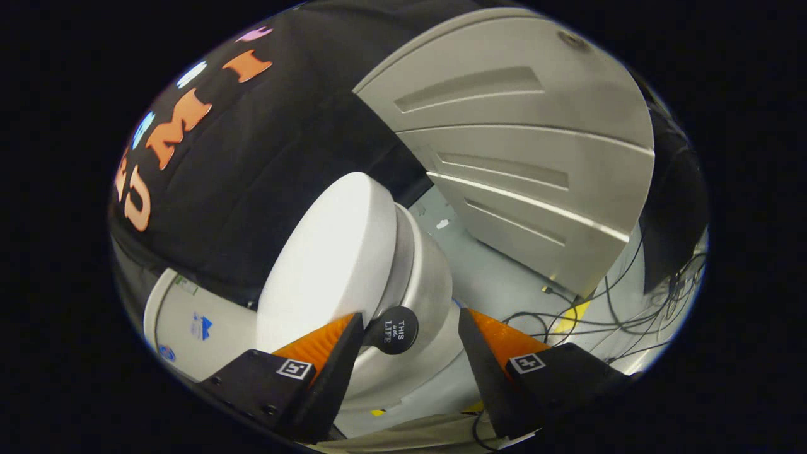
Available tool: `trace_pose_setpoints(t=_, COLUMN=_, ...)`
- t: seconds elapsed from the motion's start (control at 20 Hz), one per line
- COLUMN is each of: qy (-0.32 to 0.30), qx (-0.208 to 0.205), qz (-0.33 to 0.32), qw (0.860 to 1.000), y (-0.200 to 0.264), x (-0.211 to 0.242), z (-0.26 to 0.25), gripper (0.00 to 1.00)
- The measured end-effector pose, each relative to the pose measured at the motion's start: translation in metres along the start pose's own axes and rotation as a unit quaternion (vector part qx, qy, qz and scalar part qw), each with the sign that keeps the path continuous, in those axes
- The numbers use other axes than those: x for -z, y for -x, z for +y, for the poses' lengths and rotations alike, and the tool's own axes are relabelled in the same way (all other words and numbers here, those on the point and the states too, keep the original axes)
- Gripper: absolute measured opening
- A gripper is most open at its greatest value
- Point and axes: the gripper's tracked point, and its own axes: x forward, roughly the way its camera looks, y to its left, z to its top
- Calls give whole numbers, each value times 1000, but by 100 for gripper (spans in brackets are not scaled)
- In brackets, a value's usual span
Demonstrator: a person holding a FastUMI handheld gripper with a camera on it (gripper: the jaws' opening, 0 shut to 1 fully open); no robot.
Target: Open the toilet lid.
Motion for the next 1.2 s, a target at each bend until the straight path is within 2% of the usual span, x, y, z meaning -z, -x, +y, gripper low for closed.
trace_pose_setpoints(t=0.25, qy=-137, qx=-47, qz=-5, qw=990, y=-16, x=-2, z=-10, gripper=84)
trace_pose_setpoints(t=0.3, qy=-157, qx=-59, qz=-4, qw=986, y=-18, x=-2, z=-9, gripper=75)
trace_pose_setpoints(t=0.45, qy=-207, qx=-94, qz=3, qw=974, y=-16, x=-6, z=-2, gripper=62)
trace_pose_setpoints(t=0.55, qy=-217, qx=-102, qz=16, qw=971, y=-22, x=-5, z=0, gripper=48)
trace_pose_setpoints(t=0.6, qy=-232, qx=-121, qz=25, qw=965, y=-22, x=-8, z=9, gripper=40)
trace_pose_setpoints(t=0.65, qy=-245, qx=-114, qz=25, qw=963, y=-26, x=-13, z=10, gripper=33)
trace_pose_setpoints(t=0.7, qy=-239, qx=-110, qz=30, qw=964, y=-27, x=-14, z=9, gripper=26)
trace_pose_setpoints(t=0.75, qy=-229, qx=-109, qz=35, qw=967, y=-28, x=-13, z=8, gripper=26)
trace_pose_setpoints(t=0.8, qy=-223, qx=-106, qz=37, qw=968, y=-25, x=-13, z=11, gripper=19)
trace_pose_setpoints(t=0.85, qy=-224, qx=-107, qz=37, qw=968, y=-23, x=-17, z=13, gripper=19)
trace_pose_setpoints(t=0.9, qy=-223, qx=-104, qz=42, qw=968, y=-19, x=-15, z=16, gripper=10)
trace_pose_setpoints(t=1.1, qy=-185, qx=-67, qz=45, qw=979, y=-14, x=-16, z=22, gripper=8)
trace_pose_setpoints(t=1.2, qy=-168, qx=-68, qz=37, qw=983, y=-11, x=-22, z=30, gripper=8)
